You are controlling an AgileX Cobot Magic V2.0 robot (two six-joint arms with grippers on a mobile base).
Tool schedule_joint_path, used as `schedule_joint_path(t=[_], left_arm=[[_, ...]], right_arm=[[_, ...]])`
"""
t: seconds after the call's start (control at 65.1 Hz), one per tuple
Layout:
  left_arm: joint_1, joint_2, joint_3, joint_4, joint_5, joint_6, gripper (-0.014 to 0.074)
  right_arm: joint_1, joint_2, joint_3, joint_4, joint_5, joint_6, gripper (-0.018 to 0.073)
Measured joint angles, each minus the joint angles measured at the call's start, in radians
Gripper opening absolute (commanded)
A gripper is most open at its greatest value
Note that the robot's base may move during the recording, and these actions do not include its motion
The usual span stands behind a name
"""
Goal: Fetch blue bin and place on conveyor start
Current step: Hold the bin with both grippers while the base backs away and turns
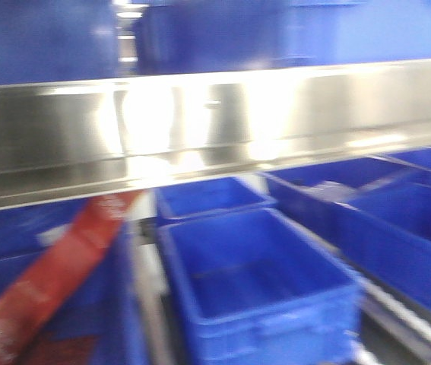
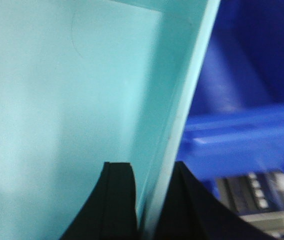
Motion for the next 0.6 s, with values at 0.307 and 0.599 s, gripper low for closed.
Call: schedule_joint_path(t=[0.307,0.599], left_arm=[[0.0,0.0,0.0,0.0,-0.003,0.0,-0.0111],[0.0,0.0,0.0,0.0,-0.003,0.0,-0.0111]], right_arm=[[0.0,0.0,0.0,0.0,0.0,0.0,-0.0153],[0.0,0.0,0.0,0.0,0.0,0.002,-0.0153]])
